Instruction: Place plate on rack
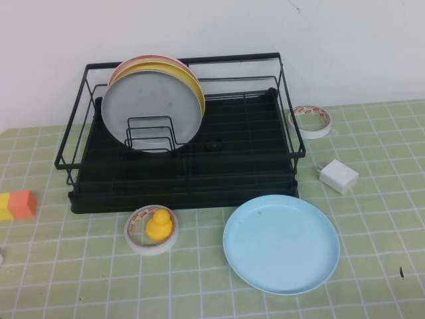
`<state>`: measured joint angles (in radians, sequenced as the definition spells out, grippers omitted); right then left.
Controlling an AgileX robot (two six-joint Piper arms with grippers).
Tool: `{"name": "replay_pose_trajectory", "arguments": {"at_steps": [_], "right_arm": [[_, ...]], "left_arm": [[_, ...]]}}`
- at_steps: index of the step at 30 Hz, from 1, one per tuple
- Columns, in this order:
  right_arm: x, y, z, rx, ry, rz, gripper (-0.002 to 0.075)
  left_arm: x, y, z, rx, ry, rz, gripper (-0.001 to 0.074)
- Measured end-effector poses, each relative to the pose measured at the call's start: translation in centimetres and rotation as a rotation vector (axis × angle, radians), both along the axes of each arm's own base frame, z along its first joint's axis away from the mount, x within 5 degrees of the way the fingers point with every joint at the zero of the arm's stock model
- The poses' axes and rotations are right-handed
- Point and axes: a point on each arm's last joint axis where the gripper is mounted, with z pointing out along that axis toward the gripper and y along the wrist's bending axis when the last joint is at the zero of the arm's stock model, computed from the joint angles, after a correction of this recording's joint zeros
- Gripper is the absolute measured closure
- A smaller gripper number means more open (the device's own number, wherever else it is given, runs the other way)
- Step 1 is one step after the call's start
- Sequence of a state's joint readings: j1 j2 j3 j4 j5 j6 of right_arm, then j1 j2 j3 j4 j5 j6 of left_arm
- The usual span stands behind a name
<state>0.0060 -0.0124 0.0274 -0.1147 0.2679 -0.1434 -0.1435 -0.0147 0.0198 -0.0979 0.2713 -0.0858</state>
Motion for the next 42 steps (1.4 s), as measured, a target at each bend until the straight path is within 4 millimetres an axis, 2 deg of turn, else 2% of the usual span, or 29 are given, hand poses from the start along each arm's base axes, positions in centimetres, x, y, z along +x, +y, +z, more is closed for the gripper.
{"name": "replay_pose_trajectory", "arguments": {"at_steps": [6,14,17,22,25,30,34,37,42], "right_arm": [[0.3,0.3,2.6,0.000,-0.294,0.030,0.0728],[-0.5,0.6,6.1,0.001,-0.681,0.068,0.0728],[-0.8,0.6,6.6,0.011,-0.752,0.072,0.0728],[-0.8,0.4,6.8,0.067,-0.769,0.055,0.0728],[-0.8,0.3,7.3,0.085,-0.704,0.046,0.0728],[-1.5,0.3,10.7,0.088,-0.476,0.030,0.0728],[-0.8,0.3,12.4,0.100,-0.200,0.017,0.0728],[0.9,0.6,13.2,0.147,0.041,0.020,0.0728],[5.0,1.4,13.0,0.190,0.343,0.084,0.0728]], "left_arm": [[0.2,0.2,2.9,-0.048,-0.318,0.028,0.0737],[-0.9,0.7,6.6,-0.112,-0.740,0.065,0.0737],[-1.3,0.8,7.2,-0.125,-0.823,0.072,0.0737],[-1.5,0.7,7.4,-0.124,-0.848,0.059,0.0737],[-1.1,0.6,7.7,-0.125,-0.720,0.043,0.0737],[-2.1,0.5,11.8,-0.081,-0.531,0.024,0.0737],[-1.6,0.4,14.4,-0.033,-0.383,0.015,0.0737],[0.1,0.1,14.8,-0.019,-0.230,0.011,0.0737],[2.7,-0.6,13.2,-0.095,0.018,0.004,0.0737]]}}
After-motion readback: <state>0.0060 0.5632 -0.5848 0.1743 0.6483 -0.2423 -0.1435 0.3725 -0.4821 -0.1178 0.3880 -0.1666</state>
